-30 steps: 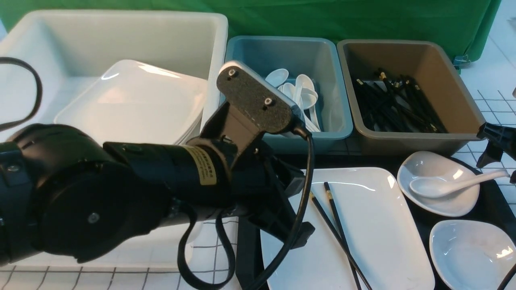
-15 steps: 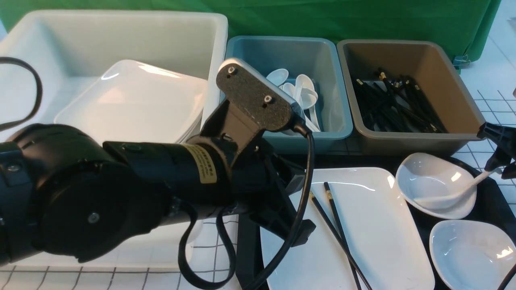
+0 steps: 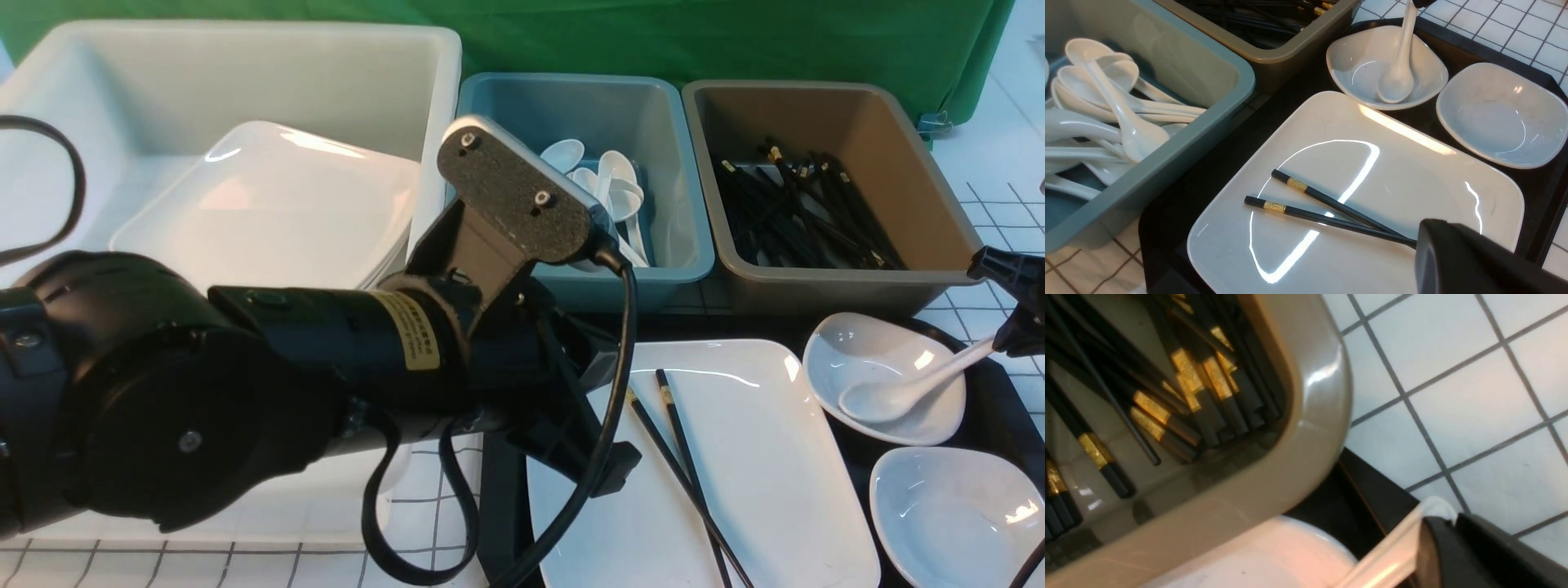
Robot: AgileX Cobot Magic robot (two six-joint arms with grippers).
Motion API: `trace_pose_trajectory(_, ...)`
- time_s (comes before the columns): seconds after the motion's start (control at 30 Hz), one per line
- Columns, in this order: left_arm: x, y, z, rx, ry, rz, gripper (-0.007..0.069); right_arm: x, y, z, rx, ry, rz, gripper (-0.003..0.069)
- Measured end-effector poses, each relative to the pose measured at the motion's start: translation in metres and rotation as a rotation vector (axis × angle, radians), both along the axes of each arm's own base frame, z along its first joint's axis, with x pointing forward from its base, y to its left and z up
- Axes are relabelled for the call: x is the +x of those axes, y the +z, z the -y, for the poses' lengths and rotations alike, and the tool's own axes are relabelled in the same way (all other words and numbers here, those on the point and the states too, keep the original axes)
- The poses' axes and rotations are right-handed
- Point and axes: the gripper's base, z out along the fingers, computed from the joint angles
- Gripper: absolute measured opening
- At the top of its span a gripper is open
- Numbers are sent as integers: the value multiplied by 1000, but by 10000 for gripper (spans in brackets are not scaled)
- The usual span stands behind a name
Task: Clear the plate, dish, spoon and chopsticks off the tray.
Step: Use the right arm to grab a soup spoon from the plate
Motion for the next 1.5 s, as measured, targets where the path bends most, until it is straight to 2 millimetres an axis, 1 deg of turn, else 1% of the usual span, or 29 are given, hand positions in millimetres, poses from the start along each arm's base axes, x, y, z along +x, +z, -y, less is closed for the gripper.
trace_pose_trajectory(0.1, 0, 1, 0, -5, 1, 5, -4, -1, 3, 0, -1, 0, 8, 4)
trace_pose_trajectory(0.17, 1, 1, 0, -9, 2, 9, -4, -1, 4, 0, -2, 0, 9, 5)
trace_pose_trajectory(0.23, 1, 1, 0, -11, 2, 11, -4, -1, 4, 0, -1, 0, 7, 24)
trace_pose_trajectory(0.27, 1, 1, 0, -12, 3, 13, -4, -1, 4, 0, -1, 0, 7, 48)
trace_pose_trajectory(0.33, 1, 2, 1, -15, 3, 15, -4, -1, 4, 0, 0, -2, 7, 132)
trace_pose_trajectory(0.43, 1, 2, 1, -16, 4, 15, -4, -1, 4, 0, 1, -2, 7, 311)
trace_pose_trajectory(0.47, 1, 2, 1, -16, 4, 15, -4, -1, 4, 0, 1, -2, 7, 323)
trace_pose_trajectory(0.5, 1, 2, 1, -16, 4, 15, -4, -1, 4, 0, 2, -3, 8, 431)
trace_pose_trajectory(0.57, 1, 2, 1, -17, 4, 17, -4, 0, 4, -1, 12, -10, 15, 487)
trace_pose_trajectory(0.67, 2, 3, 1, -27, 6, 27, -4, 1, 4, -2, 31, -26, 31, 498)
trace_pose_trajectory(0.77, 2, 4, 1, -32, 6, 36, -4, 3, 1, -3, 53, -41, 34, 478)
trace_pose_trajectory(0.83, 2, 4, 1, -26, 3, 44, -4, 5, -4, -3, 64, -48, 24, 440)
trace_pose_trajectory(0.9, 2, 4, 1, -19, 0, 51, -4, 5, -6, -3, 66, -49, 21, 422)
trace_pose_trajectory(0.93, 2, 4, 1, -14, -3, 58, -4, 6, -8, -3, 66, -50, 21, 400)
trace_pose_trajectory(0.97, 2, 4, 1, -13, -4, 59, -4, 6, -8, -3, 66, -51, 22, 398)
trace_pose_trajectory(1.03, 2, 4, 1, -11, -5, 62, -4, 8, -10, -2, 64, -53, 30, 362)
trace_pose_trajectory(1.07, 2, 4, 1, -11, -5, 62, -4, 8, -10, -2, 63, -53, 31, 362)
trace_pose_trajectory(1.23, 3, 4, 1, -6, -7, 67, -4, 9, -9, -2, 59, -57, 50, 222)
trace_pose_trajectory(1.27, 3, 4, 1, -5, -8, 69, -4, 10, -9, -2, 62, -59, 52, 180)
trace_pose_trajectory(1.37, 3, 4, 1, -2, -10, 73, -4, 10, -9, -2, 65, -62, 56, 91)
trace_pose_trajectory(1.43, 3, 4, 1, -1, -10, 74, -4, 10, -9, -2, 65, -64, 64, 45)
trace_pose_trajectory(1.5, 3, 4, 1, -1, -10, 74, -4, 11, -8, -2, 65, -65, 66, 22)
